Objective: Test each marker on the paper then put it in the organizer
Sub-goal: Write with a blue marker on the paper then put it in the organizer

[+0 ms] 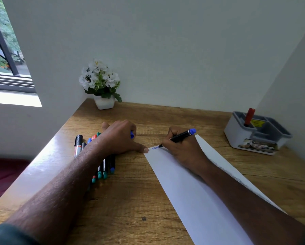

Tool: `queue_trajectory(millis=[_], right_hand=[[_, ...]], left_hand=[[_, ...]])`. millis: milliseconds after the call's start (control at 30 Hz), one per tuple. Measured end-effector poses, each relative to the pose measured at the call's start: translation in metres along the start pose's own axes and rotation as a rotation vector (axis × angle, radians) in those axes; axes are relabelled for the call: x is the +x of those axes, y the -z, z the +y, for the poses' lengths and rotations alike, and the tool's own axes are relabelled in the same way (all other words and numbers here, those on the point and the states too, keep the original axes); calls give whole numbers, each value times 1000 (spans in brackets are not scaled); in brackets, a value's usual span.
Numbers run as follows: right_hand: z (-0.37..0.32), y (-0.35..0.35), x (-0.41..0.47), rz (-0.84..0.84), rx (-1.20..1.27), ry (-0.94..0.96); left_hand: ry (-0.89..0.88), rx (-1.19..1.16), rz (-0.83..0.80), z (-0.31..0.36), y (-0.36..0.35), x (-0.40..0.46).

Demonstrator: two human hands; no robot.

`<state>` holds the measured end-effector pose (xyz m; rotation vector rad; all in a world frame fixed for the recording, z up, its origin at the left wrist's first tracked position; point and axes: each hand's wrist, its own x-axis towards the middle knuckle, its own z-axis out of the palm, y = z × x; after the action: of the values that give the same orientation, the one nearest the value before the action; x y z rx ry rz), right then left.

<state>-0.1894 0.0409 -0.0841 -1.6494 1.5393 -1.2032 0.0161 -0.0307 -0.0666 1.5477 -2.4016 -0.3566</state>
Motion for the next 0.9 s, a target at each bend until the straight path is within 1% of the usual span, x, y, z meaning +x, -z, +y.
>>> queue_trajectory(millis=[400,533,667,733,833,900], right_hand=[[3,1,3,24,-23,-6],[0,3,2,59,49,-27],[-1,5,2,149,124,-16],[0,6,1,184,160,5],[1,5,0,172,173,69],[1,4,-1,136,190,111]], left_hand=[[16,7,-9,3,2,-3],[32,9,13,8,4,-8],[16,-197,66,13,5,-10],[-1,-336,56,15,8,-12],[22,-609,41,19,10,-14],[-8,-667,62,20,8,-11]])
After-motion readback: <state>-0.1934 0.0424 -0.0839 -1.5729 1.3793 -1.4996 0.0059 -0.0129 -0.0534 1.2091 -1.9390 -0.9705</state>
